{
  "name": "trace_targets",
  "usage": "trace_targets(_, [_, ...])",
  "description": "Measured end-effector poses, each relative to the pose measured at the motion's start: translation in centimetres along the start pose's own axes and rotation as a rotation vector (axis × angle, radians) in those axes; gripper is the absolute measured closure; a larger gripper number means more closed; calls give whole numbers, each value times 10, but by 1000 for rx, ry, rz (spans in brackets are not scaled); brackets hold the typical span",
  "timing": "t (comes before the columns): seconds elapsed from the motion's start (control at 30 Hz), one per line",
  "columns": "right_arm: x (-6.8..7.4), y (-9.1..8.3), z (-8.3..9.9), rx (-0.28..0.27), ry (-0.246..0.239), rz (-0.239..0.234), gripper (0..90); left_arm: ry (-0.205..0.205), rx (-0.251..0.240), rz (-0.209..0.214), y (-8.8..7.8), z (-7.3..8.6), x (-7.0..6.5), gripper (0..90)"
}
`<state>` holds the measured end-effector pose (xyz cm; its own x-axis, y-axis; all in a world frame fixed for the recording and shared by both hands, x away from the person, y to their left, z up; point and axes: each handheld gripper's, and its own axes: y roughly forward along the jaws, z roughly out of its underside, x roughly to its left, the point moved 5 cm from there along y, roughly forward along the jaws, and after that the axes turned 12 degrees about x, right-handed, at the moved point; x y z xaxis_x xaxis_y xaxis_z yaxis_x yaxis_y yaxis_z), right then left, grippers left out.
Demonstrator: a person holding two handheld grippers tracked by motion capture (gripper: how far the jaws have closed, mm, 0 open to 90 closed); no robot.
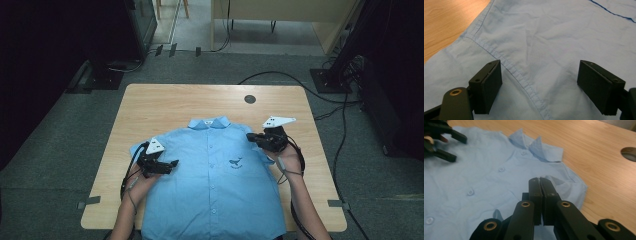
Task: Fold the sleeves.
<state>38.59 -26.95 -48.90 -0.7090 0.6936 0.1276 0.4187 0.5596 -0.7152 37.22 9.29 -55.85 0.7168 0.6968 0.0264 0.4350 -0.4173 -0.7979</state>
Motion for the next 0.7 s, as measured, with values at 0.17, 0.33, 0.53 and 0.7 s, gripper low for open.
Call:
trace_targets(0.17, [3, 10, 0, 1, -2, -21, 885, 0, 0, 0, 0, 0, 0, 199])
trace_targets(0.33, [7, 20, 1, 8, -15, -19, 884, 0, 0, 0, 0, 0, 0, 199])
trace_targets(0.53, [8, 28, 3, 12, -18, -9, 884, 0, 0, 0, 0, 0, 0, 199])
trace_targets(0.7, [6, 32, 5, 15, -29, 15, 883, 0, 0, 0, 0, 0, 0, 199])
